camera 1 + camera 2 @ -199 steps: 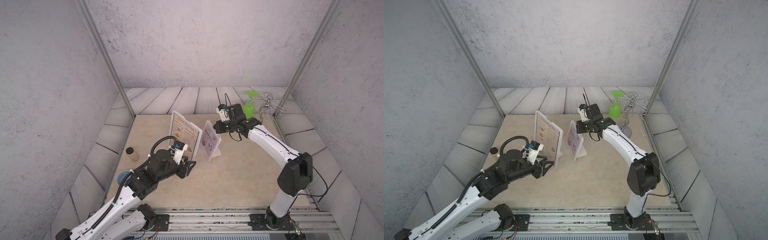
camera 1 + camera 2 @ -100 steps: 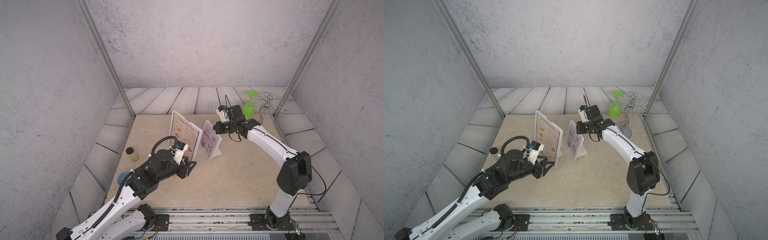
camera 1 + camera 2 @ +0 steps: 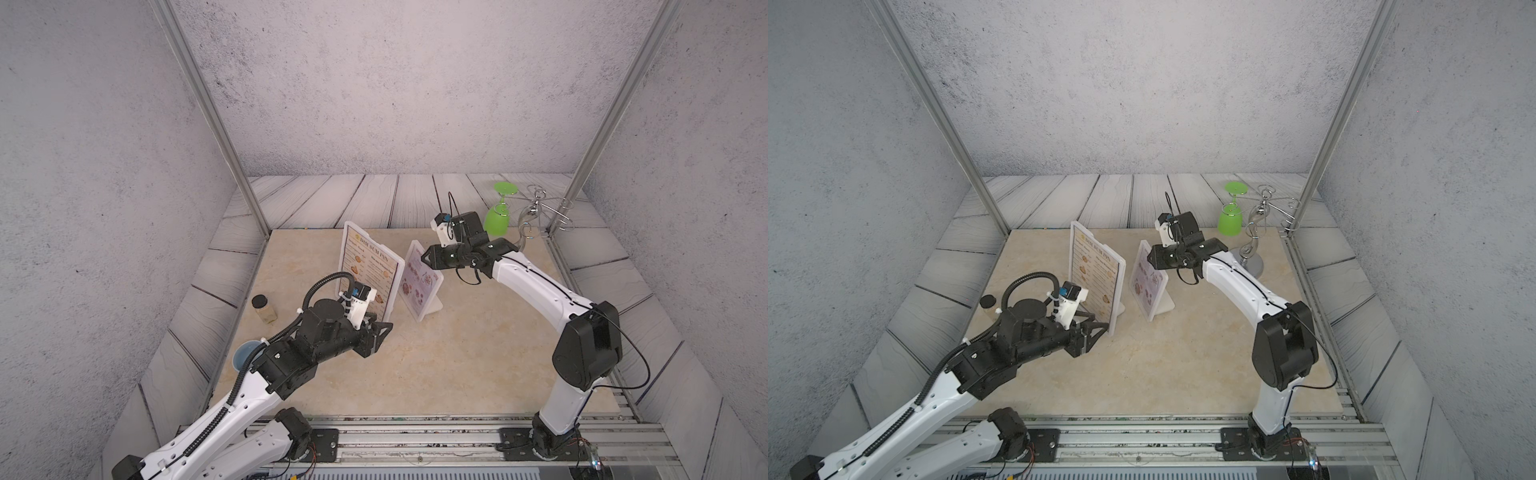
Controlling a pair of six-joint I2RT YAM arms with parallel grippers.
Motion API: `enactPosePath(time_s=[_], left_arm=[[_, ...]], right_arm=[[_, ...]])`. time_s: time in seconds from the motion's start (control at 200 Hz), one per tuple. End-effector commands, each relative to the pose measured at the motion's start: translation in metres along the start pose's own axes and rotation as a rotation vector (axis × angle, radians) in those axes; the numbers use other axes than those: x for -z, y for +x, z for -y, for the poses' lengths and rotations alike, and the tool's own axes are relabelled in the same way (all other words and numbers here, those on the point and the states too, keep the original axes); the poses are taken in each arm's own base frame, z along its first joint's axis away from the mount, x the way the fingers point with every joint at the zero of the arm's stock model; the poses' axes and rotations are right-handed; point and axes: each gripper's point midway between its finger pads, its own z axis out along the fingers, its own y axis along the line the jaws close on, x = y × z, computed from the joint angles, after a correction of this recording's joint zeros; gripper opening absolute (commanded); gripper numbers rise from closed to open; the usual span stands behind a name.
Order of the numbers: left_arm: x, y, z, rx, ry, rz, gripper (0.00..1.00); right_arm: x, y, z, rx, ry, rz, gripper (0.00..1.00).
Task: Insert the menus into the narrow rack
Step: Insert the menu into the narrow rack.
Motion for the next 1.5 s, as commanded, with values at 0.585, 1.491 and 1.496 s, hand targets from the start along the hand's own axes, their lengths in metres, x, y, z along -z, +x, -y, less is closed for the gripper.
enactPosePath(time_s=[0.585, 1.491, 1.496], left_arm=[[0.007, -0.011, 0.005, -0.024, 0.004, 0.027, 0.56], [0.007, -0.011, 0.001, -0.015, -0.016, 0.029, 0.57], [0.007, -0.011, 0.001, -0.015, -0.017, 0.029, 0.57]], right_arm=[[0.01, -0.016, 0.003, -0.011, 0.035, 0.07, 0.15], [0.023, -0.023, -0.003, 0.01, 0.022, 0.098, 0.37], [0.023, -0.024, -0.003, 0.01, 0.023, 0.098, 0.37]])
